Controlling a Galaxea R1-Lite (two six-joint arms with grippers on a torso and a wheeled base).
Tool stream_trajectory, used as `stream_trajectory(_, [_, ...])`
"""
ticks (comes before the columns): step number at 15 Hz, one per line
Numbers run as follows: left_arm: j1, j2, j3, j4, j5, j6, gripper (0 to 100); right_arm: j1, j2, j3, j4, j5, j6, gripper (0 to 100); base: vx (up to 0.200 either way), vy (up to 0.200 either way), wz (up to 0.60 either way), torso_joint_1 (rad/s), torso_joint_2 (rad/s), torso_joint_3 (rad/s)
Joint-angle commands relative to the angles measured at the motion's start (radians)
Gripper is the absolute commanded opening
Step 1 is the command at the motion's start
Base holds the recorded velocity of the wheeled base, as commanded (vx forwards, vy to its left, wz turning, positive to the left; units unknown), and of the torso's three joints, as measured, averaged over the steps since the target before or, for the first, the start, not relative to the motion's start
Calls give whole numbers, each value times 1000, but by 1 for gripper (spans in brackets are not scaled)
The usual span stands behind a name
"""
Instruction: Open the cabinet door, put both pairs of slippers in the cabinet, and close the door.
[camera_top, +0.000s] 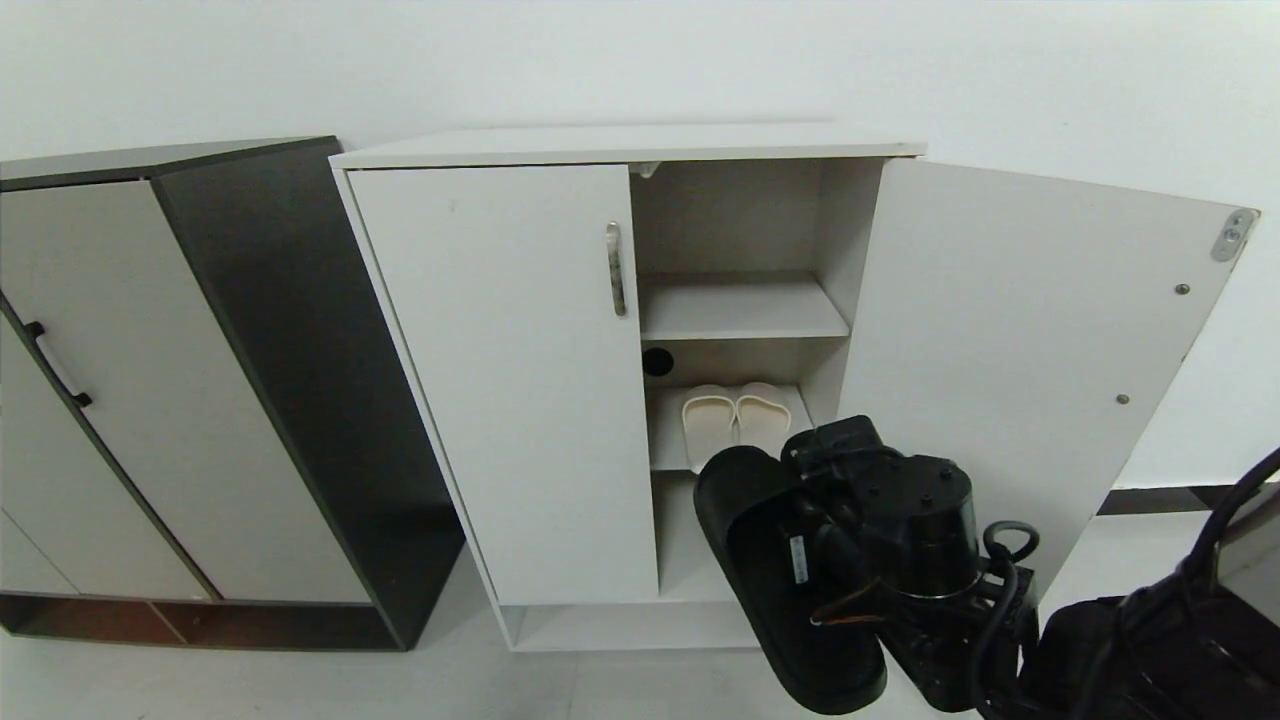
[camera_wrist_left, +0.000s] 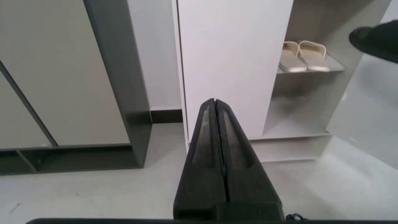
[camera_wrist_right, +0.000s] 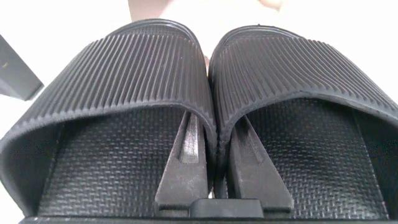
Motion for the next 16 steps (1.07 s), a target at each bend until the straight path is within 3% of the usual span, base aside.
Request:
stream_trajectory(1, [0,2,0,0,0,0,0,3,-22,-109,133,-26,29,0,0,0,0,0,0,0])
stream_trajectory(4, [0,0,0,2,-1,0,0,23,-73,-316,431,-55,149,0,0,0,0,0,0,0])
stream_trajectory(6, [0,0,0,0,-1,0,0,23,-80,-426,523,-80,175,0,0,0,0,0,0,0])
stream_trajectory(11, [0,0,-2,2,-1,0,0,20,-68,-497,526,-98,154,0,0,0,0,0,0,0])
stream_trajectory(16, [0,0,-2,2,-1,0,0,9,-64,-532,526,-98,148,0,200,0,0,1,0,3])
